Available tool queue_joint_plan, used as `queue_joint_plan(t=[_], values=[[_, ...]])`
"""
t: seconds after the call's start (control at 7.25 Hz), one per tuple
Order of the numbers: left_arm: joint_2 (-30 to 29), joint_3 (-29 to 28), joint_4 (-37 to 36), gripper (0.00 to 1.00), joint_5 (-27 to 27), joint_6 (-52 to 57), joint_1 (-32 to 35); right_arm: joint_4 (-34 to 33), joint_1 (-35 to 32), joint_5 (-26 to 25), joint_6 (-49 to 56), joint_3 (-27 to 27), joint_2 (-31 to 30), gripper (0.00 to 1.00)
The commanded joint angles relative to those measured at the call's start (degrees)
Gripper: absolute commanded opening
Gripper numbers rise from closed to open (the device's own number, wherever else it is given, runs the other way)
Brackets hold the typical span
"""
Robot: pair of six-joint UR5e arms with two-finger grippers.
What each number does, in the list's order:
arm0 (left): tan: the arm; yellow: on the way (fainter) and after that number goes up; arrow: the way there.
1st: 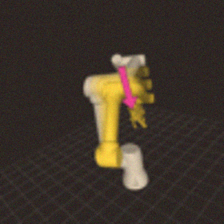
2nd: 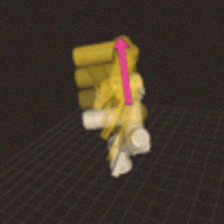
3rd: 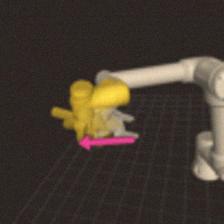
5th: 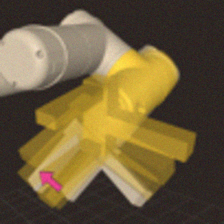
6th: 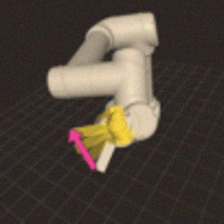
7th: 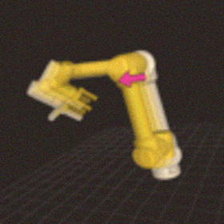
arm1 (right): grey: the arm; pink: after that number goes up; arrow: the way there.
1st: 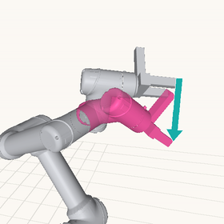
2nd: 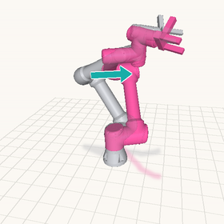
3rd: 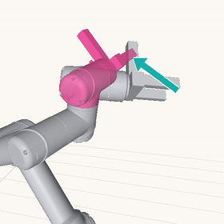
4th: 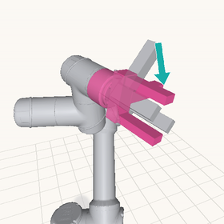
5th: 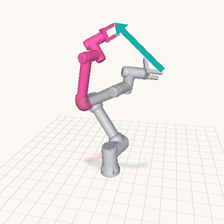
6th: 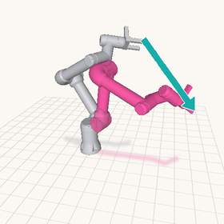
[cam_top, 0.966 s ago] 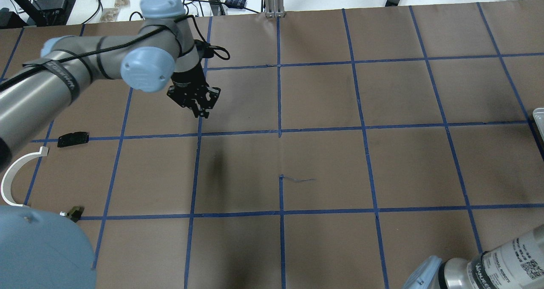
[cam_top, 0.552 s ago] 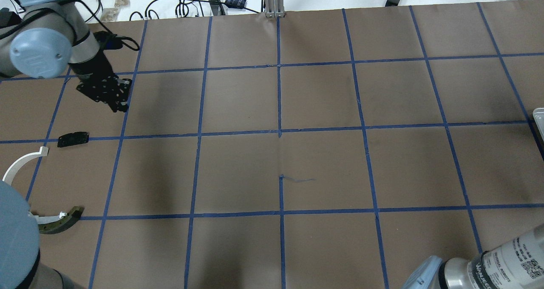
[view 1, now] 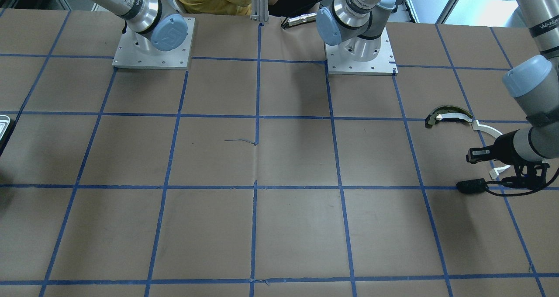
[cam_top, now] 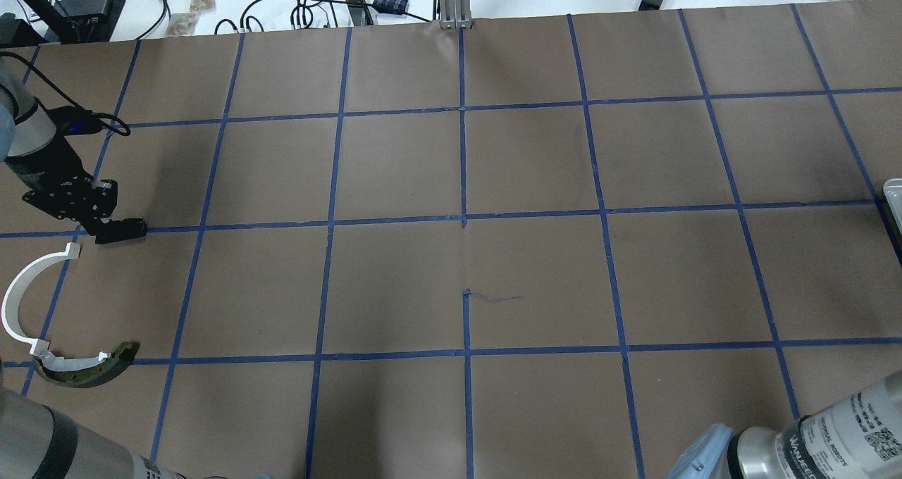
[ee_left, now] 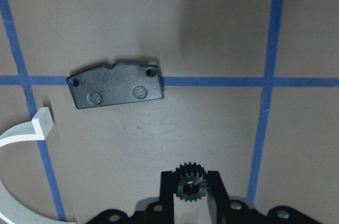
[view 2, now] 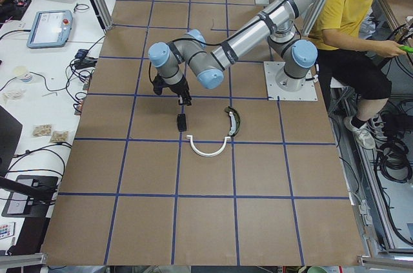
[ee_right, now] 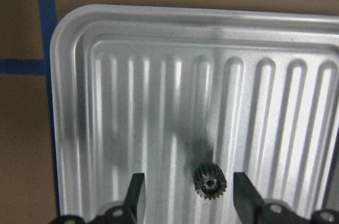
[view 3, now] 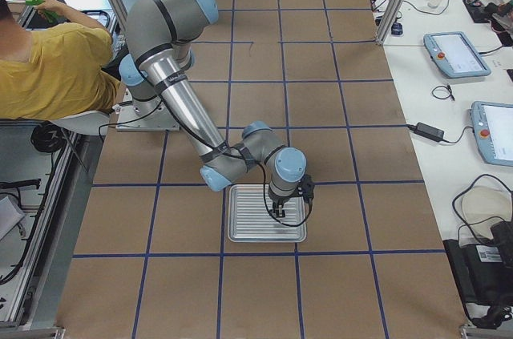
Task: Place bearing gear from tray to pile
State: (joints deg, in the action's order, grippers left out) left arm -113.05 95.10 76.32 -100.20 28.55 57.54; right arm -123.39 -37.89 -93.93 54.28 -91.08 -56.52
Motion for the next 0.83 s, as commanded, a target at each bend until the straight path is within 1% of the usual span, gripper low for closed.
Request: queue_joint_plan(t=[0.0,0.14,0.28,0.55,0.69], values=[[-1.6,3.8,-5.6,0.00,-1.0,0.4,-1.8,-0.3,0.4,-0.1,0.1,0.1,0.8,0.64],[-2.5,4.0,-6.3,0.00,-3.4,0.5,-3.1,-0.3,0.4,-0.1,0.1,0.3,1.0,0.63],[-3.3,4.0,-6.2,0.00,-3.8,0.5,-5.4,-0.4,0.4,-0.1,0.1,0.1,1.1,0.59],[-3.9,4.3,-6.2,0.00,-3.5,1.8,-5.9,-0.4,0.4,-0.1,0.2,-0.1,1.3,0.27],[-4.7,4.2,-7.0,0.00,-3.8,2.2,-5.9,-0.9,0.4,-0.1,0.6,0.1,1.3,0.18]])
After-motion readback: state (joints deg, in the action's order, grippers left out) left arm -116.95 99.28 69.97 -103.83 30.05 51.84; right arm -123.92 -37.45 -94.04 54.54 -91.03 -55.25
